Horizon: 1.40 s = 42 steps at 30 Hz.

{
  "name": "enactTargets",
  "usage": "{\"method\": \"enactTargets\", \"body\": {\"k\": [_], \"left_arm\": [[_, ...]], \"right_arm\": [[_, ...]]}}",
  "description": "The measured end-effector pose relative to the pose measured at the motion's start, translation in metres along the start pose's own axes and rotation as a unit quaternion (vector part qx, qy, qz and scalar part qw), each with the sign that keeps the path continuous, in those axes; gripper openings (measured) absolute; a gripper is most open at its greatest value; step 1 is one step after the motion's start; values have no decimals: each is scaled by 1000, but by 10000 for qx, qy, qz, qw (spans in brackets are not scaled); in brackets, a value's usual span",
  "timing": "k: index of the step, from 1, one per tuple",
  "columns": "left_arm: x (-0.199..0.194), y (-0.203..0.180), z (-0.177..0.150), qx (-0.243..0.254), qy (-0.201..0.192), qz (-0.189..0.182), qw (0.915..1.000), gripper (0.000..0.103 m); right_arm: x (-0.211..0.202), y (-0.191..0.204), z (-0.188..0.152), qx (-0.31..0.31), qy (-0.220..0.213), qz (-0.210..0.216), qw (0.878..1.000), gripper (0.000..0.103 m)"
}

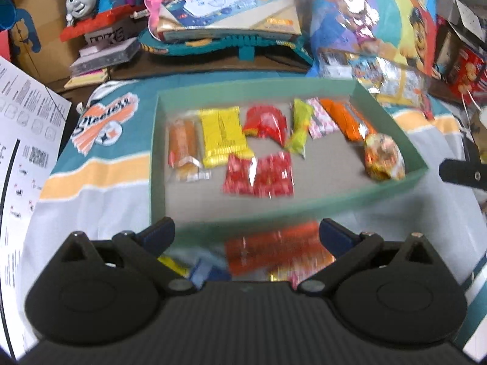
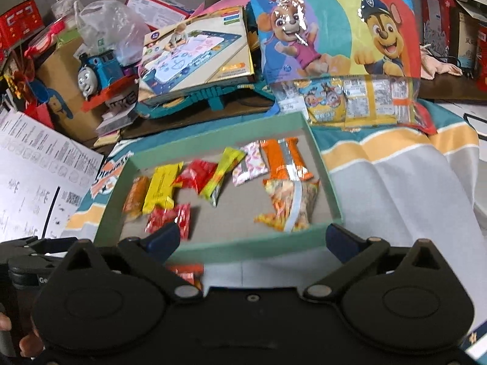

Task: Organize snacks
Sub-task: 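Grasp the red square candy with left tool while right tool grasps pink-green candy pack, then lower both candies into the green tray and open both tools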

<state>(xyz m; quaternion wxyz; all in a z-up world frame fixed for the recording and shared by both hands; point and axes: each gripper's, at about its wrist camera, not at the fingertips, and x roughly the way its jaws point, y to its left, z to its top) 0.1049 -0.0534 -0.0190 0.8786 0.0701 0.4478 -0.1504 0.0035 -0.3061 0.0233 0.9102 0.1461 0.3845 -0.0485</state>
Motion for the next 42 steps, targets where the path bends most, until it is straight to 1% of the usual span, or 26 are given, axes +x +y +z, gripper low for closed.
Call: {"method": "enactTargets", "body": {"k": [3, 6, 12, 15, 16, 20, 21, 23, 25, 27, 28, 29, 30, 31, 32, 33, 38, 42], "left_arm": [[-3, -4, -24, 140, 78, -20, 9999, 103], [-1, -4, -45, 165, 206, -62, 9996, 103], [9, -1, -74, 213, 436, -111, 9988, 103], [13, -2, -84, 316, 526, -126, 9980, 103], [14, -2, -86, 351, 547, -130, 9978, 103], [21, -5, -89, 404, 633, -175, 9970, 103], [23, -6, -89, 418, 644, -184, 9969, 103], [26, -10, -88, 466, 631, -181, 9968, 103], [28, -15, -86, 553, 578, -167, 9967, 102], [30, -21, -85, 668, 555, -194, 9960, 93], [32, -23, -84, 709, 563, -212, 9957, 90], [34, -25, -84, 746, 558, -212, 9954, 84], [35, -27, -84, 786, 556, -243, 9951, 70], [37, -29, -85, 802, 622, -290, 9944, 61], [39, -30, -86, 792, 691, -336, 9939, 45], [39, -30, -88, 805, 635, -315, 9942, 39], [37, -28, -91, 747, 587, -437, 9945, 38], [36, -27, -91, 660, 579, -421, 9952, 37]], "right_arm": [[-5, -4, -20, 38, 135, -21, 9999, 103], [-6, -11, -41, 118, 300, -109, 9994, 103], [-2, -23, -89, 325, 575, -287, 9974, 102], [2, -25, -108, 354, 716, -397, 9960, 91], [3, -25, -114, 332, 714, -444, 9959, 84], [5, -21, -126, 182, 761, -577, 9953, 68], [6, -20, -129, 144, 788, -615, 9949, 66], [9, -19, -133, 82, 850, -693, 9939, 58], [10, -18, -139, 6, 836, -738, 9938, 55], [11, -14, -140, -180, 799, -802, 9934, 49], [11, -12, -141, -235, 790, -809, 9933, 43], [10, -12, -141, -256, 781, -816, 9933, 35], [10, -13, -141, -263, 781, -819, 9932, 32], [11, -13, -140, -260, 784, -810, 9933, 31], [11, -13, -139, -263, 785, -808, 9933, 30], [12, -12, -139, -299, 783, -817, 9931, 30], [18, -6, -138, -515, 743, -858, 9922, 30], [23, -2, -135, -579, 726, -883, 9918, 30]]}}
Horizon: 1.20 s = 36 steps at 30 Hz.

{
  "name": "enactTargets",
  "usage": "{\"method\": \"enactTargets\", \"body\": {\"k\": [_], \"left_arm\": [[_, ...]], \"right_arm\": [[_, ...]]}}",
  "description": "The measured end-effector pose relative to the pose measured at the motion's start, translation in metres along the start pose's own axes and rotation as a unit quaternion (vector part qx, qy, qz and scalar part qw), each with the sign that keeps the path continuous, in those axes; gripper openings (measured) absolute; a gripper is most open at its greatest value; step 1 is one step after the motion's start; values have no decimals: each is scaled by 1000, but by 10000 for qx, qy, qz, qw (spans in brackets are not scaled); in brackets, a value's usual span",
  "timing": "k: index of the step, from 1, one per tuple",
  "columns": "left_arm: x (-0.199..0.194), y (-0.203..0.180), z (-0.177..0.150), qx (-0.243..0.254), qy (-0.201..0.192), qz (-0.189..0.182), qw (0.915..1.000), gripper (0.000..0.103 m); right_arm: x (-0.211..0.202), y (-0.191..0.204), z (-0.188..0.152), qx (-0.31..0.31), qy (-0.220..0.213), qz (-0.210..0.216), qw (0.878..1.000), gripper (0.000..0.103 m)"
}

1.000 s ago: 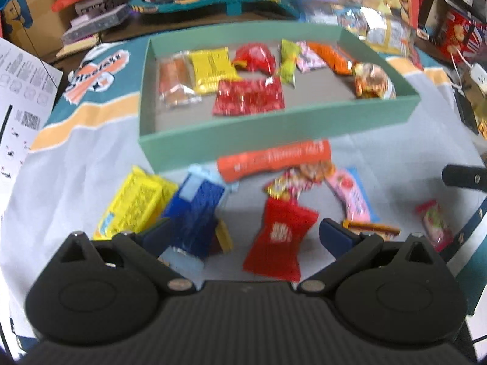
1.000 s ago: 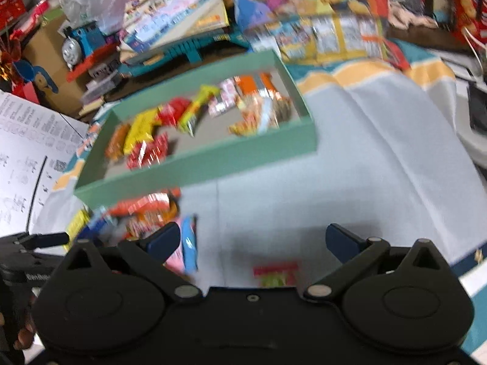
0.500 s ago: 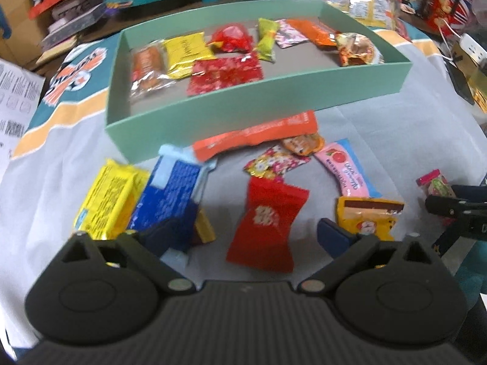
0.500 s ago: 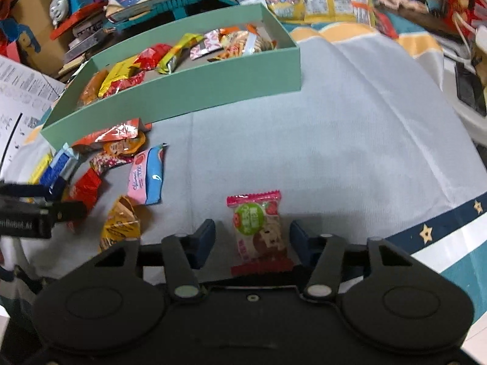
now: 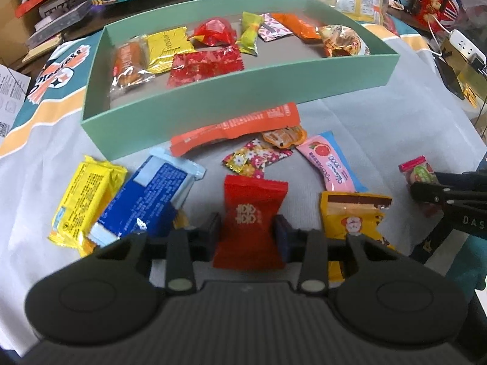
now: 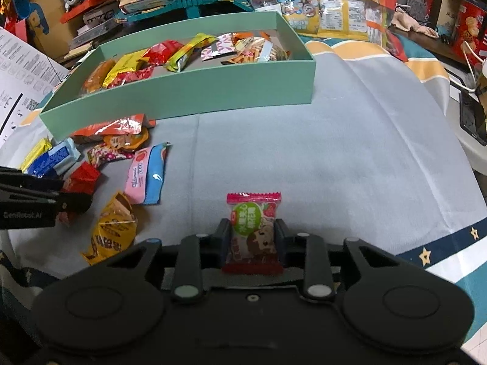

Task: Organize snacks
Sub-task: 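Lower both candies into the green tray and open both tools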

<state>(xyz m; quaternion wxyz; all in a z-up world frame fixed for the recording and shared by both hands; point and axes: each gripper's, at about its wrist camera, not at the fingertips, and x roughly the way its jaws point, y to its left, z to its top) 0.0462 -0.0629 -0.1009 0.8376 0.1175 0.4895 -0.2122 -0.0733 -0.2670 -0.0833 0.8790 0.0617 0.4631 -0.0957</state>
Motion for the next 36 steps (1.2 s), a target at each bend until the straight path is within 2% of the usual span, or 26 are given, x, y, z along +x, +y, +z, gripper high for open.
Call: {"method": "enactTargets", "body": {"k": [5, 11, 15, 20, 29, 36], "left_arm": [[-8, 2, -3, -101, 49, -90, 9999, 34], [-34, 13, 2, -286, -160, -171, 9993, 34], [-55, 23, 19, -368, -443, -177, 9982, 34], [-69, 45, 52, -545, -769, -12, 9955, 34], [-63, 87, 106, -982, -1004, 170, 9899, 34], [-38, 101, 127, -990, -854, 315, 9909, 34]], "right_arm": [[-2, 2, 4, -15, 94, 238, 9997, 27], [-17, 4, 23, 10, -111, 434, 9990, 27], [-27, 4, 46, 16, -273, 571, 9980, 27], [-35, 3, 87, 68, -495, 720, 9962, 27], [-18, 11, 163, 185, -659, 854, 9940, 27], [22, 20, 186, 214, -433, 831, 9954, 27]]}}
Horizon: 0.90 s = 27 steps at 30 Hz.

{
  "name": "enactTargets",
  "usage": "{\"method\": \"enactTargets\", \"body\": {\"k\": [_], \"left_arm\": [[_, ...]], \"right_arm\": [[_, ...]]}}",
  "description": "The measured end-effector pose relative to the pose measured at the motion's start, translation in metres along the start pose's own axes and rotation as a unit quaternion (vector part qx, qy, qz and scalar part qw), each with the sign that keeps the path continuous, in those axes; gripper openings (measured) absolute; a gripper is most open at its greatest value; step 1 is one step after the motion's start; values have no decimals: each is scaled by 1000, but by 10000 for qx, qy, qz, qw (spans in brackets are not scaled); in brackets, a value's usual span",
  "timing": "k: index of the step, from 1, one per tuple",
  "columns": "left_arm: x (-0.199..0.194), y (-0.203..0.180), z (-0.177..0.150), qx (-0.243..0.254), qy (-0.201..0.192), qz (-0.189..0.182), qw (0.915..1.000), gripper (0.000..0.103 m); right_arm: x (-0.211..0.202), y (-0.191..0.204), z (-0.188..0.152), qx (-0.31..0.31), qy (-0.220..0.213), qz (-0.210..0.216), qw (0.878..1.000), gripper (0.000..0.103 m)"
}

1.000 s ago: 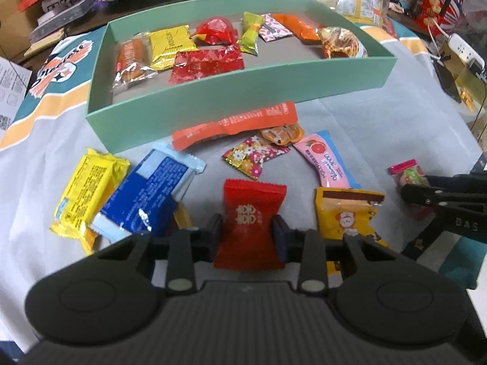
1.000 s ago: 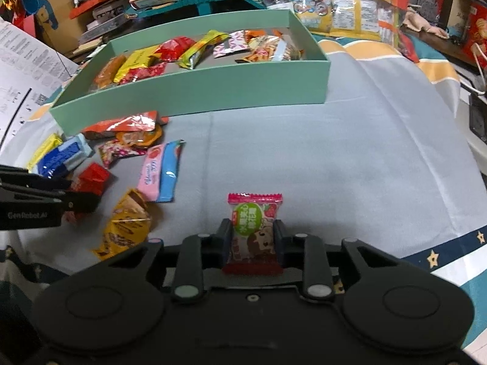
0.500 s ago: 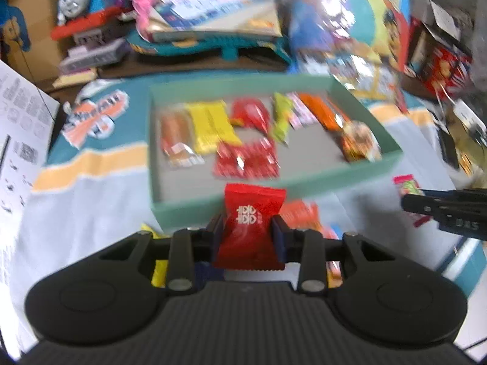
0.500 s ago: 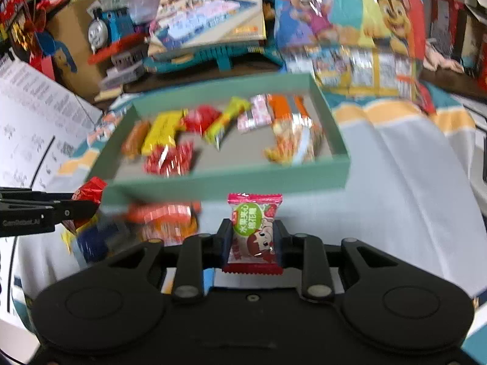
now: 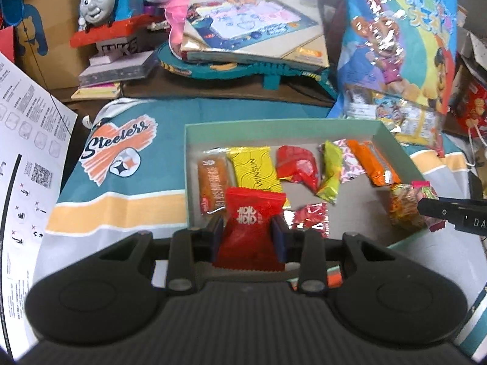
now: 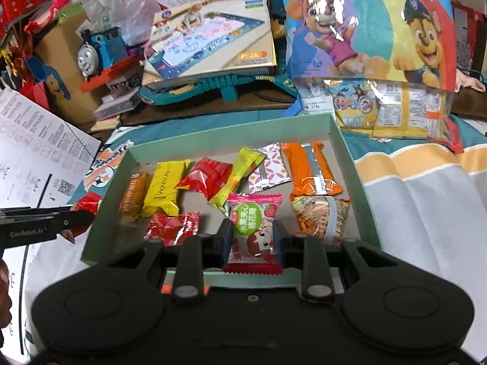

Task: Organize snacks
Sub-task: 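Lower both candies into the green tray and open both tools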

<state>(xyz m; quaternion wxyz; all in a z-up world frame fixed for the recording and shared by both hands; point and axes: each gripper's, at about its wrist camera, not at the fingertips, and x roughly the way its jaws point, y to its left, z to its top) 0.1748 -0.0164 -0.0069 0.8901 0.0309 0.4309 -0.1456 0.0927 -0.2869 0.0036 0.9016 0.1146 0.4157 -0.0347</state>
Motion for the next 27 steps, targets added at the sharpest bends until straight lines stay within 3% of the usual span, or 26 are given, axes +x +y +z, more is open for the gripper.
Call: {"method": "enactTargets", "body": {"k": [13, 14, 15, 17, 19, 23, 27], "left_arm": [[44, 0, -11, 74, 416, 126, 9990, 36], [45, -1, -12, 91, 420, 150, 9990, 49], [45, -2, -12, 93, 414, 197, 9989, 74], [42, -4, -13, 71, 273, 361, 9990, 102], [35, -6, -13, 26, 134, 375, 9992, 103], [24, -9, -11, -30, 99, 277, 9996, 103], [11, -15, -12, 36, 46, 223, 9997, 103]], "right_arm": [[43, -7, -1, 73, 256, 27, 9996, 30], [43, -7, 0, 65, 251, 45, 9997, 34], [43, -7, 0, 73, 245, 65, 9997, 40], [37, -7, 1, 85, 128, 78, 9999, 72], [28, -5, 0, 67, -46, 74, 9999, 87], [11, -2, 0, -1, -200, 93, 9998, 101], [-6, 1, -3, -21, -299, 104, 9995, 103]]}}
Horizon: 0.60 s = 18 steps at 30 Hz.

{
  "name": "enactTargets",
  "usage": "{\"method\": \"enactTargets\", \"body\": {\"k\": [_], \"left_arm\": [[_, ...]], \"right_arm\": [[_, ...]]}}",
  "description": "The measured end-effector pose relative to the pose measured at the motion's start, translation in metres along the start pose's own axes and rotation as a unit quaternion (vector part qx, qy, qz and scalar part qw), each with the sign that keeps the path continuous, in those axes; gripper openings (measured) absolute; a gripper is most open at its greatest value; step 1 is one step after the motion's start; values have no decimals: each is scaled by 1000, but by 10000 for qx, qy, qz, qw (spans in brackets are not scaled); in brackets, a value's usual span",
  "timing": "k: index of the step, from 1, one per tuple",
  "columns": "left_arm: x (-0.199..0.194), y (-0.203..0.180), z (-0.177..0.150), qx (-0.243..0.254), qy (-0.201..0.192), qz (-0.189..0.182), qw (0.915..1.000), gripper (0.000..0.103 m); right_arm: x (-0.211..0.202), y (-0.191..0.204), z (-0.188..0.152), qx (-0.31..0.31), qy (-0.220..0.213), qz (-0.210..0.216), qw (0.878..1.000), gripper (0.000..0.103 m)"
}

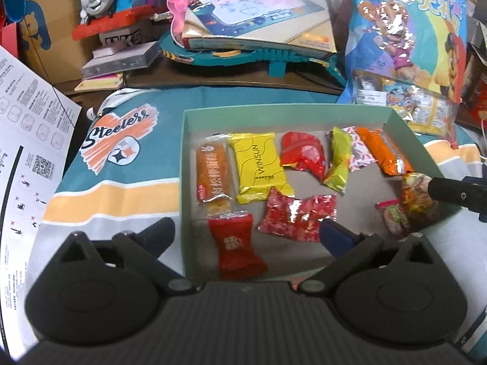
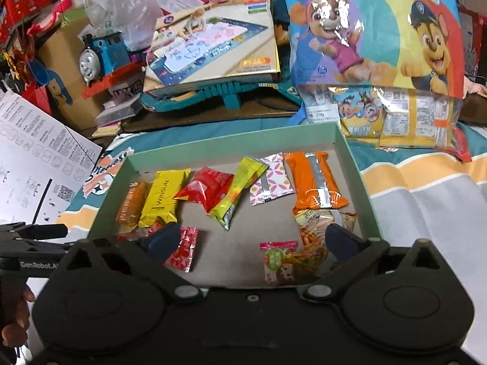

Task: Organize snacks
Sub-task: 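Lower both candies into the green tray and open both tools, then grasp the blue pack with left tool while right tool grasps brown-yellow cracker pack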

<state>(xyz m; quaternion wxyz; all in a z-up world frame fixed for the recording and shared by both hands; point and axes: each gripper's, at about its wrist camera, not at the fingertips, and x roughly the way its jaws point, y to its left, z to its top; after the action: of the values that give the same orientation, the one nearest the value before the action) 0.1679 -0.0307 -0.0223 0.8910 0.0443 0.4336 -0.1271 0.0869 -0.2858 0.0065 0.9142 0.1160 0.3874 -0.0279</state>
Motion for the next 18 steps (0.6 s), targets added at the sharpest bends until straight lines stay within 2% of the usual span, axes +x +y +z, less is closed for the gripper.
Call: {"method": "enactTargets", "body": {"k": [18], "left_arm": [[-78, -15, -27, 163, -396, -89, 9990, 103]], "right_arm": [[-81, 20, -25, -11, -295, 124, 9995, 103]]}}
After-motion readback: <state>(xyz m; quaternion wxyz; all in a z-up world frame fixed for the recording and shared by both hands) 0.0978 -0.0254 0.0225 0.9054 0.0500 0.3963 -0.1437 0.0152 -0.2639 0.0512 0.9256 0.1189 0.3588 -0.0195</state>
